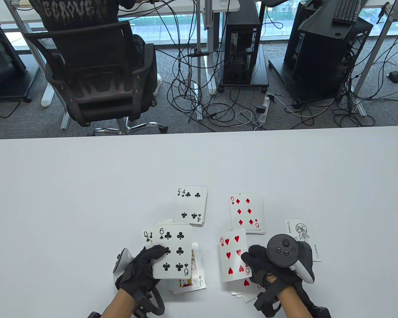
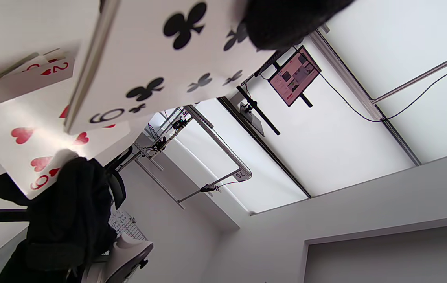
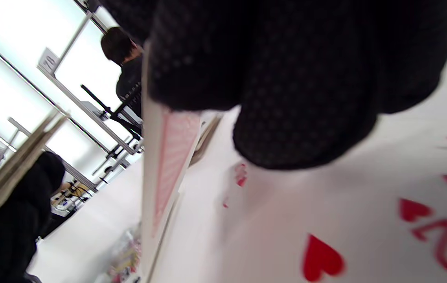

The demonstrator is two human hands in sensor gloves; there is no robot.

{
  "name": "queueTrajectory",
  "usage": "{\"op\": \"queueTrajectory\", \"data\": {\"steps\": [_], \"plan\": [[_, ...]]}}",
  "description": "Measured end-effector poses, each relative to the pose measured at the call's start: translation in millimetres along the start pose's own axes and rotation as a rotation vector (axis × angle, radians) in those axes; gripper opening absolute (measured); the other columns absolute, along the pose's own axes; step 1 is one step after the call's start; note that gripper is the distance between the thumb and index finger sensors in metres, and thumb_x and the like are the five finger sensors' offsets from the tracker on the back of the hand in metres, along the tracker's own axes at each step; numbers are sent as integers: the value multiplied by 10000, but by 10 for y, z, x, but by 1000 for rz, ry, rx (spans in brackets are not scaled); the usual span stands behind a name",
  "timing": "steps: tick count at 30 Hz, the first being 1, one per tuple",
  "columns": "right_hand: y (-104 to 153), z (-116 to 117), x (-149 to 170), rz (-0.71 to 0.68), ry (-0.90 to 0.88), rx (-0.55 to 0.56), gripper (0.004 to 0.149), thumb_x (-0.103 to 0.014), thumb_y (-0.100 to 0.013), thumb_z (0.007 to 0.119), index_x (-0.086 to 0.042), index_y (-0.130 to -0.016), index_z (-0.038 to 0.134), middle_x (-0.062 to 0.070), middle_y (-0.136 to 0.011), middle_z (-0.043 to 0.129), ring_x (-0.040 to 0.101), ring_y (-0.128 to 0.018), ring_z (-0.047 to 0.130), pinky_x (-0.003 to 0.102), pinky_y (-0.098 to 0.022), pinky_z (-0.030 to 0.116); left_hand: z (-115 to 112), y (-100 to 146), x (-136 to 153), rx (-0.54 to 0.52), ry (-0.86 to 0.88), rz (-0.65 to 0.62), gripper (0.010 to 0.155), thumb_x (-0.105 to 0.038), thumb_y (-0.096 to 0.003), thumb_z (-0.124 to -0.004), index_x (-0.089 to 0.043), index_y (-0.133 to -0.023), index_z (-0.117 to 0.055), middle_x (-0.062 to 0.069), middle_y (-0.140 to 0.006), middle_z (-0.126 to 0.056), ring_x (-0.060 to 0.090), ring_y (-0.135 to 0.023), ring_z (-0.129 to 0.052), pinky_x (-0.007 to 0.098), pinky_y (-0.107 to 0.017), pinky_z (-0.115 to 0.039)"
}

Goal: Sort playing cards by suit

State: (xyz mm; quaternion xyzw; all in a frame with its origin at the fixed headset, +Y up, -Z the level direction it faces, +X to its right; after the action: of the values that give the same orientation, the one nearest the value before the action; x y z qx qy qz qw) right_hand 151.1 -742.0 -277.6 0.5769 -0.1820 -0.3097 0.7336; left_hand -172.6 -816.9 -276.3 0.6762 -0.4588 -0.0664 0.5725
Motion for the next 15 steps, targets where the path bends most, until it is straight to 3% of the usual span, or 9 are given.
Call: {"op": "queueTrajectory", "data": {"steps": [7,15], "plan": [[-31,268,212,160,231,-145,413,-180,-506,712,205,-644,771,77,-261,934,274,-139,979,500,-256,851,2,6,2,-6,-1,4,549,-394,-621,-675,-326,-1078,-379,-69,-1105,-561,177,-976,-746,390,-722,-681],[-128,440,120,220,527,-226,431,-185,-507,706,224,-631,759,88,-265,935,284,-142,977,504,-256,847,1,11,2,-9,0,6,549,-394,-622,-674,-324,-1079,-377,-66,-1106,-559,178,-978,-742,391,-723,-679]]}}
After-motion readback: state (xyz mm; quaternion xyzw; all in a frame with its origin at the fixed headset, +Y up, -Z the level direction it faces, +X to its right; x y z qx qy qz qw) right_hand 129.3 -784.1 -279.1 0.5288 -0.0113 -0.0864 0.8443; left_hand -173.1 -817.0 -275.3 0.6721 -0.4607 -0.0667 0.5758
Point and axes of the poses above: the tracker on the back of each hand, its own x axis roughly to the little-finger side, its own y axis roughly from the fingertips to the wrist, z = x × y, the point moved 3 cm from there along -y, roughly from the wrist to the fingertips
